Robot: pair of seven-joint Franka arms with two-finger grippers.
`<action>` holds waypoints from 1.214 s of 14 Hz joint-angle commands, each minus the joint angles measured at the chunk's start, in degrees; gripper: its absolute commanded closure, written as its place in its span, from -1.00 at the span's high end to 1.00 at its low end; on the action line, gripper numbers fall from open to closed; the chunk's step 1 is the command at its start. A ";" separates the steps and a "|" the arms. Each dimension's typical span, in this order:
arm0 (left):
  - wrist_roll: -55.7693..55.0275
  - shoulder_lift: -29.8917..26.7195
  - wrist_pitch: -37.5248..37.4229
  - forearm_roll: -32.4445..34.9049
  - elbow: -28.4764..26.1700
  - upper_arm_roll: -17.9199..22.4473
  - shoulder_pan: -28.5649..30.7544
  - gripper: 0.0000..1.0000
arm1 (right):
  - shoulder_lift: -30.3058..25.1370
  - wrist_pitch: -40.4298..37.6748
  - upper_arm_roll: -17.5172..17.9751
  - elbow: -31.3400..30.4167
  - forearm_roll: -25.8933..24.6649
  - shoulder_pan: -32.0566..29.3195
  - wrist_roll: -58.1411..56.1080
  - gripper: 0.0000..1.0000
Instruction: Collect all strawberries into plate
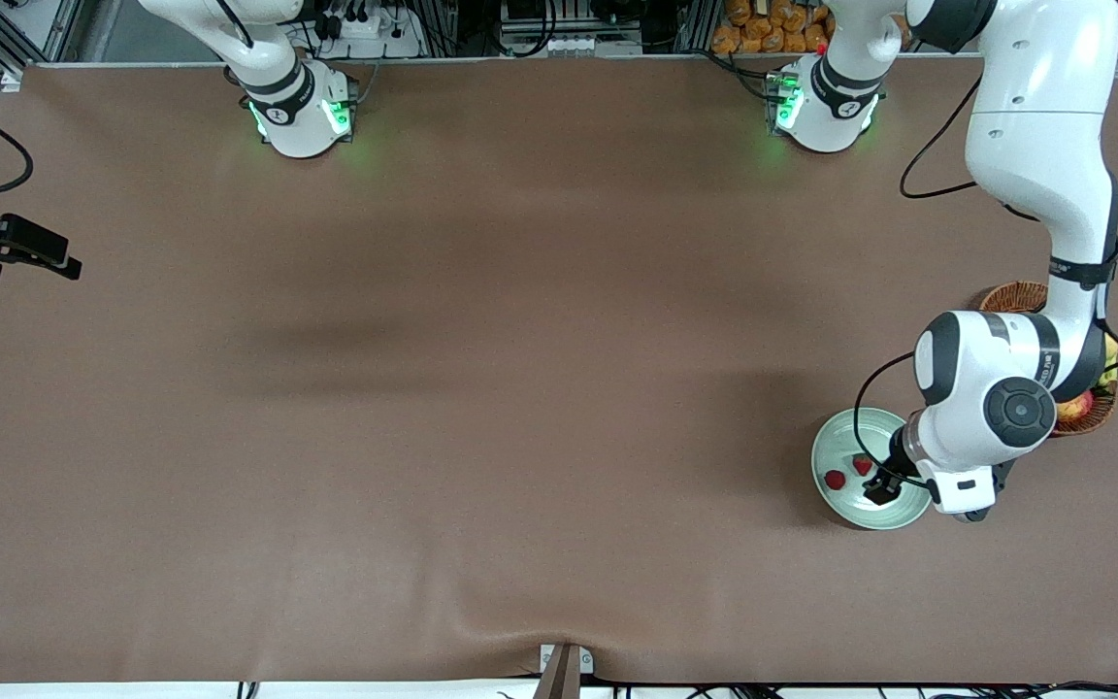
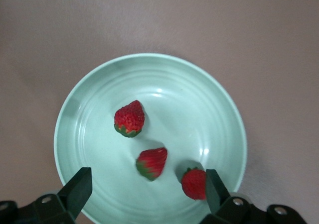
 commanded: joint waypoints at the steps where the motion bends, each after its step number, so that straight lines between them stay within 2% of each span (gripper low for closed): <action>1: 3.13 -6.48 -0.99 1.59 -4.09 -0.38 0.34 1.00 | -0.32 0.01 -0.14 -0.03 -1.15 0.70 0.09 1.00; 6: 20.59 -19.13 -8.35 1.50 -8.76 -0.73 2.61 1.00 | -0.59 -0.52 -0.14 0.67 -1.59 0.44 -0.17 1.00; 12: 43.97 -33.19 -23.38 -2.44 -8.32 -1.00 3.85 1.00 | -0.50 -1.75 -0.14 3.13 -1.59 0.62 0.09 1.00; 15: 55.92 -38.39 -27.52 -4.03 -7.88 -0.91 2.98 1.00 | -0.67 -2.01 0.04 3.31 -1.59 0.70 4.03 1.00; 17: 60.87 -39.81 -32.43 -3.60 -5.88 -0.91 1.58 1.00 | -0.76 -2.89 0.65 3.40 -1.59 1.58 8.60 1.00</action>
